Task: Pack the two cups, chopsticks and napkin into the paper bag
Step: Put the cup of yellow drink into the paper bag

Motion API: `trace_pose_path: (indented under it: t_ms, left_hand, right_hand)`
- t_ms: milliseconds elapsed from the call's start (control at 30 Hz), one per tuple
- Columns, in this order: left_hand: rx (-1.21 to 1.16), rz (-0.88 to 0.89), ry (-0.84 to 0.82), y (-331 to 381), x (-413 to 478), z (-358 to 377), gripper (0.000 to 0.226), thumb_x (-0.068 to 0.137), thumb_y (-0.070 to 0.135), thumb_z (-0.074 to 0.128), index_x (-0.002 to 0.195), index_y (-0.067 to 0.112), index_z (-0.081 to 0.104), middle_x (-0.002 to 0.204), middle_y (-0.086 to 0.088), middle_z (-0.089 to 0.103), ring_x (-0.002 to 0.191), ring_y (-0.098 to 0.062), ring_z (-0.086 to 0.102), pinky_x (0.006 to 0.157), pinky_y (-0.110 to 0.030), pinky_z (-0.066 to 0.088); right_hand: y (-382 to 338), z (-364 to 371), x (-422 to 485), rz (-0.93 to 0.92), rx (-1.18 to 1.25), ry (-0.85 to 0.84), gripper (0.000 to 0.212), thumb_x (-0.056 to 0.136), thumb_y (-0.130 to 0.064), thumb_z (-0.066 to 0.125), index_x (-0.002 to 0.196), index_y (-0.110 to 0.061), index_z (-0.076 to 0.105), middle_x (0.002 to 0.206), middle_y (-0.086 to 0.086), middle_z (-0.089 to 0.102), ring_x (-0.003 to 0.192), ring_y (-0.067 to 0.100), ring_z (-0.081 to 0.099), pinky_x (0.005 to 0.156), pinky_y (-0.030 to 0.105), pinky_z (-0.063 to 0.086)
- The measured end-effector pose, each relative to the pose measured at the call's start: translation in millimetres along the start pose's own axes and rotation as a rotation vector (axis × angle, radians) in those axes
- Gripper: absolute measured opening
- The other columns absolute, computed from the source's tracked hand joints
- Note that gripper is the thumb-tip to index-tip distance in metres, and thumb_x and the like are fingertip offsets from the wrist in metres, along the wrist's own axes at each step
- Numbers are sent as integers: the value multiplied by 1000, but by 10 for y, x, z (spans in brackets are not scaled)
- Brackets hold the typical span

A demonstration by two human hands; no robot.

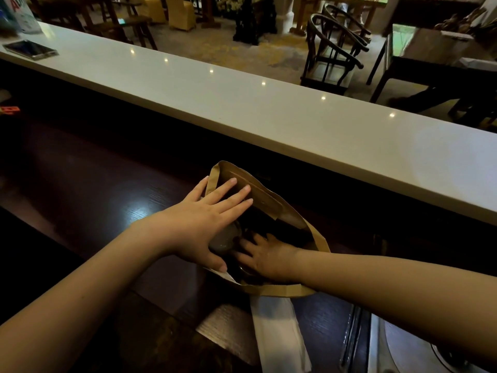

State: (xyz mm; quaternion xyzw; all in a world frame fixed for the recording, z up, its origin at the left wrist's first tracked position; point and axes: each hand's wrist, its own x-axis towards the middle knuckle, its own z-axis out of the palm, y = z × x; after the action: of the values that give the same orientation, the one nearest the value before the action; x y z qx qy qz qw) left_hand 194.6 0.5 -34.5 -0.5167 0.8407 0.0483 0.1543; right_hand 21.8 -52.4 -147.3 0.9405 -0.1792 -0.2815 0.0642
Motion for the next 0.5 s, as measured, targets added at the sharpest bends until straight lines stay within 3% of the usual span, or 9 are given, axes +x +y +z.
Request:
trace_pose_path:
  t_ms: [133, 333, 500]
  left_hand:
    - [3, 3, -4, -1, -9, -1, 111, 72, 70, 53, 136, 29, -28, 146, 7, -35, 133, -18, -38, 111, -46, -24]
    - [-1, -2, -32, -29, -23, -15, 117, 68, 70, 57, 140, 29, -25, 147, 7, -37, 133, -18, -40, 111, -46, -24]
    - [3, -7, -44, -34, -25, -23, 120, 65, 72, 58, 138, 29, -28, 146, 7, -38, 132, -17, -41, 111, -46, -24]
  right_hand:
    - [-22, 6, 10, 12, 10, -26, 75, 93, -36, 48, 148, -27, -1, 158, 13, -6, 141, 47, 1, 108, 64, 18]
    - [34, -263, -46, 11, 49, -21, 98, 80, -48, 65, 149, -24, -1, 158, 14, -11, 143, 42, -7, 111, 65, 14]
    - [163, -434, -289, 7, 195, 24, 101, 76, -48, 68, 149, -24, 2, 158, 11, -11, 144, 39, -4, 111, 59, 24]
